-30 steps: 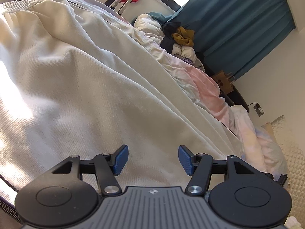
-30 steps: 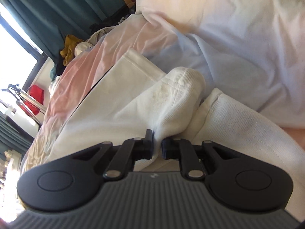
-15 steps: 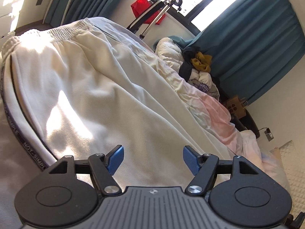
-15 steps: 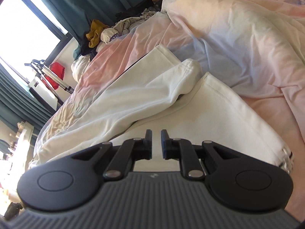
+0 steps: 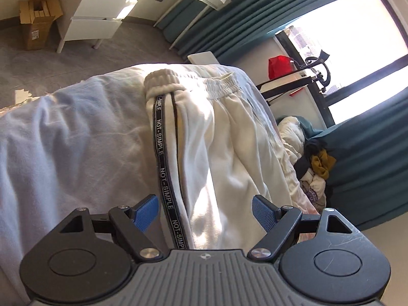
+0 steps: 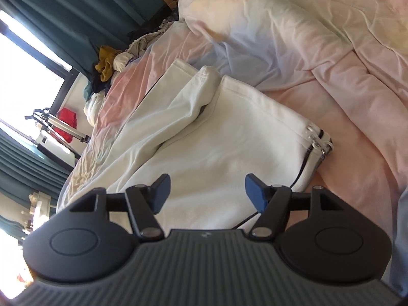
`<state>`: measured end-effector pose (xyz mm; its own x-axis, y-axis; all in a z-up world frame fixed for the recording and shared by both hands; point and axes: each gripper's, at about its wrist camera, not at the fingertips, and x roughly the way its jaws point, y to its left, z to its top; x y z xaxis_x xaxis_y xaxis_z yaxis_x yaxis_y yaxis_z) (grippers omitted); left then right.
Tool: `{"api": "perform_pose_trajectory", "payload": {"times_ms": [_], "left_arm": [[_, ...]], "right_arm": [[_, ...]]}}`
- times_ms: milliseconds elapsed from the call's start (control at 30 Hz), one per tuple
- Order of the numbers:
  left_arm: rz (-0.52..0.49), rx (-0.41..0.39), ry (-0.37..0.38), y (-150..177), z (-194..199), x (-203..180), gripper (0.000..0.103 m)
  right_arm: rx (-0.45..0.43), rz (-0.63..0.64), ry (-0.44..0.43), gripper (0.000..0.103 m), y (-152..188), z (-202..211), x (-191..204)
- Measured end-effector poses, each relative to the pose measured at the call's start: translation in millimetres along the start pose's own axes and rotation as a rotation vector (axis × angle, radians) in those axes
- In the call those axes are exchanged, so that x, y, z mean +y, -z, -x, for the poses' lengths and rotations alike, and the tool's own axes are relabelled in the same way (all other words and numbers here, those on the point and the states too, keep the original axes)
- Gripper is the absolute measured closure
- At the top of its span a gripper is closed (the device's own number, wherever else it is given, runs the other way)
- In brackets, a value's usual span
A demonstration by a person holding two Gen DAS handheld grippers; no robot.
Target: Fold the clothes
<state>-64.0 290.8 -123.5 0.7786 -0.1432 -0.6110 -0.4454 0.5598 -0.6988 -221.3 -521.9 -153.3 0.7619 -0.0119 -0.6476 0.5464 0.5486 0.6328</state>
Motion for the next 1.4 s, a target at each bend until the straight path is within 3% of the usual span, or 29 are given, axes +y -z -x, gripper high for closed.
{"api": "perform_pose_trajectory", "payload": {"times_ms": [467, 533, 700, 833, 933, 967, 1000, 1067, 1100, 1200, 1400], "left_arm": [[0.038, 0.070, -0.041, 2.5, -36.2, 15.2, 0.024], [0.066, 0.076, -0.053, -1.8, -44.7, 19.2, 0.029], [0.156, 0.084, -0.035, -16.0, -63.1, 30.0, 0.053], [0.165, 0.083, -0.031, -22.1, -71.8, 31.3, 0.056], [0.184, 0.065, -0.020, -25.8, -75.7, 35.0, 0.072], [0.189, 0.057, -0.011, -26.5, -76.5, 36.3, 0.081], [0.194, 0.050, 0.004, -25.9, -76.9, 38.3, 0.092], [0.212, 0.040, 0.038, -24.3, -74.8, 41.5, 0.094], [0.220, 0.037, 0.062, -23.9, -71.0, 42.1, 0.094], [0.221, 0.025, 0.132, -26.0, -53.0, 40.6, 0.095], [0.265, 0.013, 0.233, -40.7, -8.0, 41.0, 0.096]], "right_arm": [[0.079, -0.250, 0.061, 0.034, 19.3, -3.3, -43.2], [0.085, -0.295, 0.060, 0.034, 22.5, -7.9, -47.2], [0.081, -0.338, 0.052, 0.034, 25.3, -23.0, -49.7], [0.066, -0.367, 0.059, 0.034, 23.7, -33.9, -50.8], [0.036, -0.360, 0.078, 0.035, 20.1, -41.2, -52.2], [0.026, -0.356, 0.083, 0.036, 18.9, -43.3, -52.6], [0.011, -0.346, 0.096, 0.044, 18.5, -43.5, -51.5], [-0.015, -0.329, 0.106, 0.060, 17.4, -41.7, -49.9], [-0.026, -0.322, 0.103, 0.076, 16.7, -39.7, -49.4], [-0.061, -0.303, 0.097, 0.091, 14.6, -33.6, -47.7], [-0.143, -0.284, -0.024, 0.093, 3.3, 9.9, -35.6]]}}
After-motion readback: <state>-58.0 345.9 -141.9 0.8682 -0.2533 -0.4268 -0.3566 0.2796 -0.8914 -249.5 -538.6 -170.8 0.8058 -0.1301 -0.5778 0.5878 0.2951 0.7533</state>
